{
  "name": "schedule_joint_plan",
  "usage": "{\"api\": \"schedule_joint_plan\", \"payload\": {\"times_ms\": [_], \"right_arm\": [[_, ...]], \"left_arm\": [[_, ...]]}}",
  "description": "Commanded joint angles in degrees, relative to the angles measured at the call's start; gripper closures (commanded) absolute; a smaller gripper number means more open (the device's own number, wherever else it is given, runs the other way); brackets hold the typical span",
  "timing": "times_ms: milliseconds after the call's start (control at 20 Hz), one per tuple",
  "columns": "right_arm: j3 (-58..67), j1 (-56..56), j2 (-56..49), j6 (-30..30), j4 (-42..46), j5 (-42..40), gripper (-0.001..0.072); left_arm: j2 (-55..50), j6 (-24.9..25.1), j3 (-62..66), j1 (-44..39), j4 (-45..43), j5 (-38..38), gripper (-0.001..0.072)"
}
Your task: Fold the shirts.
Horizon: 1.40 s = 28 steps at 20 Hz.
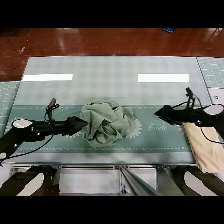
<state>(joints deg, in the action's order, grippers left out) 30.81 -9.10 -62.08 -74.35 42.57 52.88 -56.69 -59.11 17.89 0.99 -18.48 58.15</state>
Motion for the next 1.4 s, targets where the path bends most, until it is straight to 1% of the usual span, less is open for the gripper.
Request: {"api": "schedule_joint_plan", "payload": {"times_ms": [0, 100, 150, 200, 250, 300, 350, 500, 650, 850, 950, 1200, 1250, 1300, 1350], "right_arm": [[1.1, 7.2, -5.6, 3.9, -8.0, -1.4, 0.0314], [3.5, 10.2, -8.0, 4.2, -8.0, -1.4, 0.0314], [4.6, 11.0, -9.0, 4.2, -7.9, -1.5, 0.0314], [5.7, 11.6, -9.8, 4.1, -8.0, -1.5, 0.0314], [6.6, 11.6, -10.4, 4.1, -8.1, -1.4, 0.0314], [7.3, 11.6, -10.7, 4.1, -7.9, -1.3, 0.0315], [7.6, 11.6, -10.8, 4.1, -8.0, -1.6, 0.0315], [7.7, 12.3, -11.4, 4.2, -8.2, -1.9, 0.0314], [7.7, 15.1, -14.2, 4.5, -9.2, -2.2, 0.0315], [7.7, 19.3, -17.6, 8.1, -14.9, -3.3, 0.0315], [8.5, 21.1, -19.4, 8.2, -15.5, -4.8, 0.0315], [14.5, 24.9, -25.0, 7.1, -15.5, -4.3, 0.0316], [15.6, 25.6, -26.0, 7.1, -15.3, -3.7, 0.0367], [16.9, 25.7, -26.7, 6.2, -12.2, -2.0, 0.0459], [18.2, 25.5, -26.5, 4.7, -8.3, 0.6, 0.0617]], "left_arm": [[-5.5, 1.4, 2.2, -1.7, 1.9, -3.5, 0.0202], [-7.6, 1.4, 2.9, -1.7, 1.9, -3.6, 0.0204], [-8.5, 1.0, 3.0, -1.7, 1.8, -3.6, 0.0219], [-9.2, 0.3, 3.2, -1.7, 1.8, -3.6, 0.0257], [-9.8, 0.3, 3.4, -1.7, 1.8, -3.5, 0.0364], [-10.0, 0.4, 3.4, -1.7, 1.8, -3.2, 0.0634], [-10.0, 0.9, 3.5, -1.7, 1.8, -3.1, 0.0688], [-10.0, 1.4, 3.9, -1.7, 1.8, -2.2, 0.0688], [-10.0, 1.4, 3.9, -1.7, 1.8, -2.1, 0.0688], [-10.0, 1.4, 3.9, -1.7, 1.8, -1.6, 0.0688], [-10.0, 1.4, 3.9, -1.7, 1.8, -1.6, 0.0688], [-10.0, 1.4, 3.9, -1.7, 1.8, -0.6, 0.0688], [-10.0, 1.4, 3.9, -1.7, 1.8, -0.5, 0.0688], [-10.0, 1.4, 4.0, -1.7, 1.8, -0.6, 0.0688], [-10.0, 1.4, 4.1, -1.7, 1.8, -0.5, 0.0688]]}}
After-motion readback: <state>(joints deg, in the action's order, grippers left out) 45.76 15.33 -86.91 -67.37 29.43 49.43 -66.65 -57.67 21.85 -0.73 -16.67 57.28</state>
